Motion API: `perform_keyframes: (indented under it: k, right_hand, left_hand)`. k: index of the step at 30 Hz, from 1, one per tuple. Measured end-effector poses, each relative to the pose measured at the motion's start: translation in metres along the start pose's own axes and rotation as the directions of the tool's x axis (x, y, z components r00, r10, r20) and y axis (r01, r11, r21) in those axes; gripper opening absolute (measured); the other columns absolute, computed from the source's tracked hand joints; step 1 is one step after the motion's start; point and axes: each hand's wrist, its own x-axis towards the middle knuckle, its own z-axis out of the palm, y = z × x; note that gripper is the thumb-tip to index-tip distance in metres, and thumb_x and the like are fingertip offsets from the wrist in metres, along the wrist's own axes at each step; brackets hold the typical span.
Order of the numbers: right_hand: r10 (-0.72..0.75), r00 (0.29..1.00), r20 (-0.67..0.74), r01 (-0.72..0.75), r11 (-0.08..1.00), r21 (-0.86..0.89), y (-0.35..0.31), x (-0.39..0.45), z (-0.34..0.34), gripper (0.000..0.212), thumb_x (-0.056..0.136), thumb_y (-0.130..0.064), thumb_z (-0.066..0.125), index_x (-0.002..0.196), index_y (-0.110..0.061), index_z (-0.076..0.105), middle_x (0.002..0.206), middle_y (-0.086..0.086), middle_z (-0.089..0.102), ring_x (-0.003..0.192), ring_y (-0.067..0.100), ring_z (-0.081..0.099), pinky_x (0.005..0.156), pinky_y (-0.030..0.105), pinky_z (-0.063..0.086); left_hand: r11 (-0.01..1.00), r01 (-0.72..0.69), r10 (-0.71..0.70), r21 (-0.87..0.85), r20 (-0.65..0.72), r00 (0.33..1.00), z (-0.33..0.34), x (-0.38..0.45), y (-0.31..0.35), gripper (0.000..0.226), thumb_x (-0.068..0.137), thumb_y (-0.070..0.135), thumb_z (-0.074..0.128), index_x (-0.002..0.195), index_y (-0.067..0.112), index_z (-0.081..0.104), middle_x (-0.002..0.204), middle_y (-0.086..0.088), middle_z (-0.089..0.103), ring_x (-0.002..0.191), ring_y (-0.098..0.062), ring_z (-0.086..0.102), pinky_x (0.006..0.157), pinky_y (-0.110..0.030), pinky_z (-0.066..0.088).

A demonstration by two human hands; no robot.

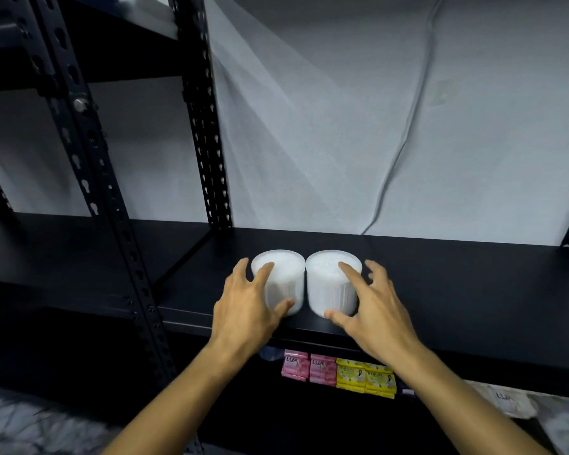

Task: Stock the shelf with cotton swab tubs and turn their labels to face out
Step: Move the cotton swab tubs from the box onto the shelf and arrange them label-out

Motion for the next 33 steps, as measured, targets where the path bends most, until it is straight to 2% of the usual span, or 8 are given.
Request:
perform_keyframes:
  k: [3, 6, 12, 17, 23, 33]
  right_hand:
    - [0.052, 0.998, -0.024, -0.048, 0.987, 0.155, -0.001, 0.003, 0.014, 0.075, 0.082, -0.041, 0.069, 0.145, -0.032, 0.029, 0.143, 0.002, 0.026, 0.127, 0.019, 0.039, 0.099, 0.033, 0.042]
    - [0.053, 0.997, -0.054, -0.041, 0.978, 0.203, -0.003, 0.012, 0.023, 0.068, 0.084, -0.035, 0.068, 0.143, -0.03, 0.034, 0.139, 0.003, 0.031, 0.123, 0.019, 0.042, 0.098, 0.031, 0.042]
    - [0.044, 0.998, -0.052, -0.032, 0.979, 0.202, -0.018, 0.046, 0.044, 0.066, 0.086, -0.031, 0.066, 0.144, -0.026, 0.035, 0.139, 0.006, 0.033, 0.126, 0.021, 0.04, 0.102, 0.032, 0.039]
    - [0.031, 0.997, -0.066, -0.019, 0.982, 0.187, -0.037, 0.087, 0.069, 0.063, 0.087, -0.029, 0.065, 0.143, -0.025, 0.036, 0.132, 0.01, 0.037, 0.118, 0.026, 0.045, 0.095, 0.035, 0.045]
    - [0.033, 0.996, -0.086, -0.022, 0.992, 0.122, -0.057, 0.145, 0.1, 0.062, 0.089, -0.032, 0.062, 0.143, -0.023, 0.033, 0.128, 0.013, 0.038, 0.115, 0.027, 0.045, 0.092, 0.032, 0.043]
    - [0.04, 0.995, -0.096, -0.029, 0.993, 0.117, -0.074, 0.218, 0.138, 0.061, 0.09, -0.029, 0.062, 0.143, -0.021, 0.033, 0.13, 0.014, 0.035, 0.119, 0.029, 0.043, 0.094, 0.037, 0.045]
  left_hand:
    - [0.993, 0.046, -0.048, -0.112, -0.01, 0.999, 0.012, -0.001, 0.001, 0.072, 0.086, 0.054, 0.063, 0.147, 0.033, 0.032, 0.143, -0.005, 0.042, 0.117, -0.03, 0.055, 0.092, -0.042, 0.048]
    - [0.976, 0.048, -0.054, -0.214, -0.023, 0.998, 0.017, 0.004, -0.002, 0.069, 0.087, 0.048, 0.065, 0.146, 0.03, 0.034, 0.133, -0.003, 0.052, 0.114, -0.028, 0.056, 0.093, -0.041, 0.046]
    - [0.965, 0.041, -0.053, -0.26, -0.039, 0.998, 0.023, 0.036, -0.025, 0.07, 0.087, 0.043, 0.067, 0.147, 0.026, 0.036, 0.13, -0.006, 0.053, 0.114, -0.026, 0.056, 0.093, -0.033, 0.044]
    - [0.958, 0.043, -0.048, -0.284, -0.011, 0.999, 0.029, 0.079, -0.056, 0.068, 0.089, 0.04, 0.067, 0.148, 0.026, 0.036, 0.132, -0.007, 0.051, 0.117, -0.025, 0.053, 0.094, -0.029, 0.042]
    - [0.958, 0.028, -0.028, -0.286, 0.004, 1.0, 0.045, 0.141, -0.091, 0.069, 0.089, 0.039, 0.067, 0.148, 0.023, 0.036, 0.133, -0.013, 0.051, 0.119, -0.028, 0.052, 0.096, -0.032, 0.042]
    - [0.954, 0.032, -0.029, -0.299, 0.016, 0.999, 0.069, 0.221, -0.131, 0.069, 0.088, 0.039, 0.068, 0.147, 0.023, 0.037, 0.138, -0.012, 0.049, 0.126, -0.028, 0.048, 0.102, -0.033, 0.039]
